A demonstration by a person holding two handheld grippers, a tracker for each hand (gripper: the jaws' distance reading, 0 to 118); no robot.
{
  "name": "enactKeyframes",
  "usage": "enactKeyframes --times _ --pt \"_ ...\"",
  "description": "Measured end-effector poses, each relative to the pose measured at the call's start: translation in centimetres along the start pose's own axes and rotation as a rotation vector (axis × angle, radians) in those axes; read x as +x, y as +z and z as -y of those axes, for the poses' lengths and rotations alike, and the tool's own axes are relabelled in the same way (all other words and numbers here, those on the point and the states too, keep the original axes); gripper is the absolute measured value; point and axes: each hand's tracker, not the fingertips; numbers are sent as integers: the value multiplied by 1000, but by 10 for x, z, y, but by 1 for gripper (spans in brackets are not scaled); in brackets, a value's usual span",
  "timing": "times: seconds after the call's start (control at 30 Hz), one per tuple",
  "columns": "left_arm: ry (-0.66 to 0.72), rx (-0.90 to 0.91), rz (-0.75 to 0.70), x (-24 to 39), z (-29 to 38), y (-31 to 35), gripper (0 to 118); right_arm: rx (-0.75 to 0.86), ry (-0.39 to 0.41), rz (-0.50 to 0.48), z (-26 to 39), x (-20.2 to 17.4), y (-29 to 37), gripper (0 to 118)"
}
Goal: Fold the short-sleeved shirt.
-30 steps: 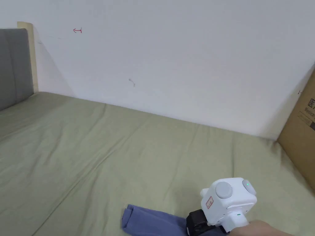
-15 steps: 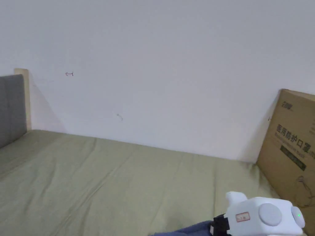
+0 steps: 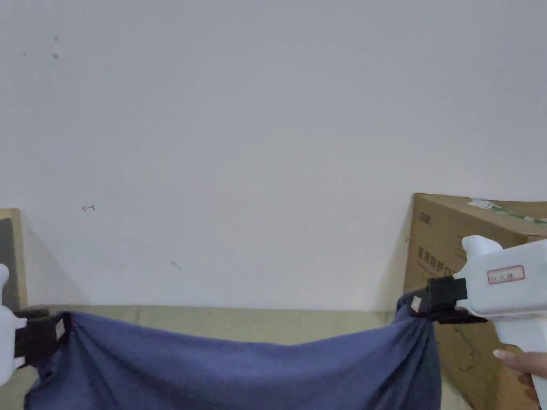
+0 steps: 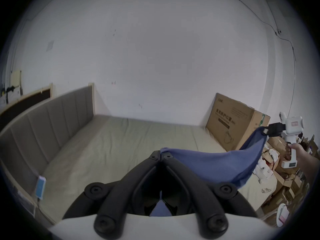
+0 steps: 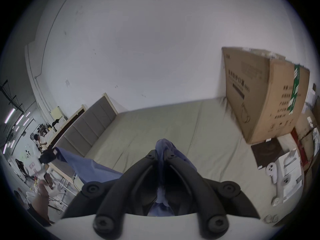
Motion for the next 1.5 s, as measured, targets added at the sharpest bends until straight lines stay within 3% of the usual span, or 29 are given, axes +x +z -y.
enactKeyframes --times 0.17,0.27,0.43,0.77,0.93,1.13,1.23,1.37,1.5 --pt "3 34 -49 6 -79 -23 0 88 31 38 -52 -17 23 4" --pt "-16 37 -74 10 -113 -42 0 142 90 97 -84 -22 14 4" --pt "-59 45 -104 25 -152 -78 0 193 49 135 -130 -24 -7 4" --pt "-16 77 -142 29 -185 -211 0 265 88 251 -200 3 -90 4" --pt "-116 182 -215 39 -176 -259 0 358 79 288 -198 18 -134 4" --pt "-92 290 -251 33 -114 -280 0 425 76 319 -128 34 -183 4" --pt "-48 139 -220 18 -53 -290 0 375 42 319 -58 53 -207 4" --pt "-2 -209 -190 -9 67 -286 0 50 -75 306 72 90 -240 4" --pt "-29 -472 -179 -26 194 -240 0 -233 -50 304 208 114 -234 4"
